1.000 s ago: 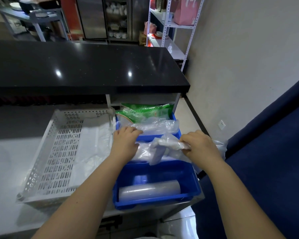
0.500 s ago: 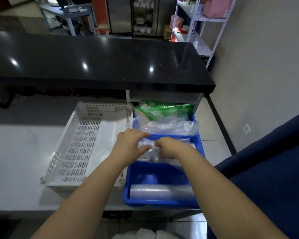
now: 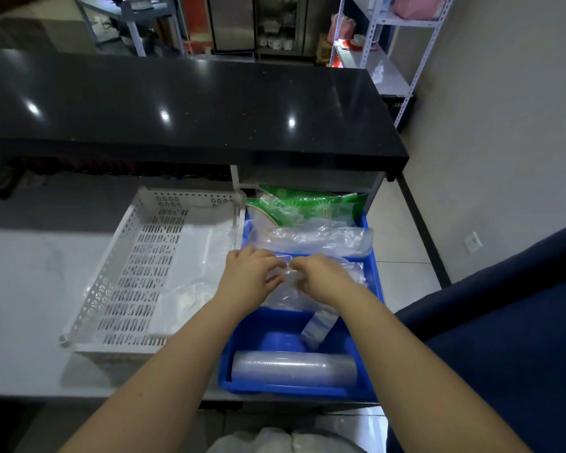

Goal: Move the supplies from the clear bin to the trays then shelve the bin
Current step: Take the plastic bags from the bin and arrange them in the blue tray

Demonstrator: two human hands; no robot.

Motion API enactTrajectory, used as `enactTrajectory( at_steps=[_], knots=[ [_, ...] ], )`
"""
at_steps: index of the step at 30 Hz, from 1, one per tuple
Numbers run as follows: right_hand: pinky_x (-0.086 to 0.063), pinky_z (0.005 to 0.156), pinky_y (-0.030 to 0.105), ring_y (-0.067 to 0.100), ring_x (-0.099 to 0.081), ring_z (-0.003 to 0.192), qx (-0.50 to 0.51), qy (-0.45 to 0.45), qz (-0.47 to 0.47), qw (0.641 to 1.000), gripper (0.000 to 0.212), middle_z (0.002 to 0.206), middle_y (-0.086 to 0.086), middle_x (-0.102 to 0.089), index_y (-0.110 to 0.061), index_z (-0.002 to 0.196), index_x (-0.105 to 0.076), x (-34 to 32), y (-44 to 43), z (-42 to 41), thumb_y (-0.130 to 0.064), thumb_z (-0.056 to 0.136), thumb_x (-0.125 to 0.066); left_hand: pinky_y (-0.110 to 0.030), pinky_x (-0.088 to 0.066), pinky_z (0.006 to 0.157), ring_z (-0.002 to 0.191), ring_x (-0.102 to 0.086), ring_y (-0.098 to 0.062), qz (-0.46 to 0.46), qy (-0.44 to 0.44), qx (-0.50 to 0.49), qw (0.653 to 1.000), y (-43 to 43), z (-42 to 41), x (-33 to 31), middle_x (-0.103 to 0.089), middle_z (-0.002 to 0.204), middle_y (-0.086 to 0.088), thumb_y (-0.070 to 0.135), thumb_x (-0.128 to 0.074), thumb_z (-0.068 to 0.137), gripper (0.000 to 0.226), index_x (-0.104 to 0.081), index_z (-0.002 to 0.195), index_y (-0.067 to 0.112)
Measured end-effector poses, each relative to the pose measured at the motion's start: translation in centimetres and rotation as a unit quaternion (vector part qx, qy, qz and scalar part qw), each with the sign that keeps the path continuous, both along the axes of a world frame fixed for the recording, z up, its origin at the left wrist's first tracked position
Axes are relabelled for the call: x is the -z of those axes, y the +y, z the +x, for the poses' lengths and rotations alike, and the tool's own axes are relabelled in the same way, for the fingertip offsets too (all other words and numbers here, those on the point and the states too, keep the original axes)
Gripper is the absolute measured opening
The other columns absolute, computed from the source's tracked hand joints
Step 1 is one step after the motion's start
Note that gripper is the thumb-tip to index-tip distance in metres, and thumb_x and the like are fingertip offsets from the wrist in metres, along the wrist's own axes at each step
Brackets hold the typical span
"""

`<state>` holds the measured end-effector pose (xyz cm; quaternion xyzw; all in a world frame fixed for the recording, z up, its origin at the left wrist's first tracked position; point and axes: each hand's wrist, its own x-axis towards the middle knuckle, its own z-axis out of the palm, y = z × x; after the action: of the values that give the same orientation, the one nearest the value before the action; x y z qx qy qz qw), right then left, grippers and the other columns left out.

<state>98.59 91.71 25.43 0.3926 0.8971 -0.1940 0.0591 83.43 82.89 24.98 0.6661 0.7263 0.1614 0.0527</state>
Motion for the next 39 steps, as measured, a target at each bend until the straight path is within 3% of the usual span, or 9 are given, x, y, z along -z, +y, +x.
enactTrajectory(
  at_steps=[3,5,11,16,19,24,32,36,39],
  knots=[
    [-0.04,0.086,0.039,0.029,-0.05,0.105,-0.003,0.066,0.108,0.992,0.033,0.112,0.003,-0.061,-0.021,0.115,-0.06,1.4,-0.6,1.5,-0.019,0.082,-0.063,-0.035,-0.027,0.084,0.101,-0.052,-0.019,-0.009,0.018,-0.02,1.0,0.7,0.5,0.9,-0.066,0.104,0.01,0.044,-0.061,0.085,0.021,-0.065,0.103,0.036],
    [-0.039,0.089,0.039,0.026,-0.049,0.104,0.032,0.122,0.126,0.984,0.03,0.112,0.001,-0.06,-0.021,0.112,-0.062,2.3,-1.3,2.8,-0.019,0.082,-0.065,-0.035,-0.026,0.084,0.099,-0.053,-0.018,-0.023,0.024,-0.036,0.999,0.9,0.6,1.4,-0.066,0.1,0.01,0.045,-0.058,0.086,0.019,-0.065,0.1,0.036],
    [-0.039,0.091,0.036,0.022,-0.048,0.105,0.056,0.116,0.059,0.99,0.021,0.112,-0.003,-0.059,-0.027,0.107,-0.062,4.1,-1.5,3.7,-0.023,0.086,-0.062,-0.037,-0.02,0.09,0.093,-0.047,-0.018,-0.066,0.074,-0.034,0.994,0.7,1.0,3.0,-0.062,0.097,0.01,0.043,-0.052,0.088,0.02,-0.066,0.1,0.036],
    [-0.036,0.082,0.034,0.024,-0.047,0.105,0.041,0.105,0.073,0.991,0.022,0.111,-0.002,-0.058,-0.025,0.108,-0.062,3.8,0.4,2.5,-0.023,0.086,-0.062,-0.04,-0.022,0.092,0.107,-0.045,-0.021,-0.065,0.076,-0.056,0.993,1.2,1.1,2.6,-0.058,0.11,0.005,0.033,-0.052,0.087,0.026,-0.062,0.111,0.033],
    [-0.037,0.083,0.036,0.024,-0.048,0.104,0.014,0.082,0.078,0.993,0.023,0.112,-0.002,-0.059,-0.026,0.109,-0.062,3.0,0.9,1.9,-0.028,0.086,-0.062,-0.04,-0.021,0.094,0.114,-0.044,-0.021,-0.055,0.049,-0.073,0.995,0.8,0.5,2.1,-0.056,0.118,0.006,0.038,-0.057,0.085,0.036,-0.057,0.121,0.033],
    [-0.041,0.085,0.032,0.02,-0.049,0.101,0.0,0.2,0.061,0.978,0.022,0.106,-0.004,-0.064,-0.024,0.104,-0.067,1.5,0.9,2.9,-0.024,0.082,-0.071,-0.04,-0.026,0.095,0.114,-0.045,-0.022,-0.031,0.025,-0.061,0.997,-0.1,0.3,1.2,-0.056,0.121,0.005,0.038,-0.059,0.084,0.039,-0.057,0.122,0.031],
    [-0.047,0.081,0.039,0.024,-0.055,0.091,0.025,0.229,0.123,0.965,0.016,0.09,0.0,-0.066,-0.015,0.091,-0.07,1.4,-2.8,5.5,-0.014,0.076,-0.076,-0.041,-0.032,0.093,0.114,-0.046,-0.021,-0.008,0.019,0.043,0.999,-1.5,2.6,1.3,-0.058,0.119,0.006,0.035,-0.063,0.084,0.037,-0.059,0.121,0.03],
    [-0.046,0.081,0.042,0.02,-0.054,0.089,0.052,0.191,0.14,0.97,0.013,0.089,-0.005,-0.067,-0.021,0.088,-0.069,1.4,-4.1,8.7,-0.022,0.077,-0.076,-0.043,-0.026,0.095,0.117,-0.043,-0.022,-0.044,0.039,0.095,0.994,-0.6,3.5,1.9,-0.057,0.125,0.009,0.032,-0.058,0.089,0.035,-0.057,0.123,0.038],
    [-0.038,0.088,0.035,0.016,-0.046,0.1,0.054,0.099,0.105,0.988,0.03,0.103,-0.01,-0.061,-0.028,0.1,-0.065,2.2,-4.7,9.8,-0.036,0.073,-0.076,-0.04,-0.025,0.091,0.116,-0.042,-0.021,-0.065,0.05,0.1,0.992,0.4,3.9,2.2,-0.057,0.126,0.01,0.032,-0.055,0.091,0.032,-0.059,0.121,0.039]
  ],
)
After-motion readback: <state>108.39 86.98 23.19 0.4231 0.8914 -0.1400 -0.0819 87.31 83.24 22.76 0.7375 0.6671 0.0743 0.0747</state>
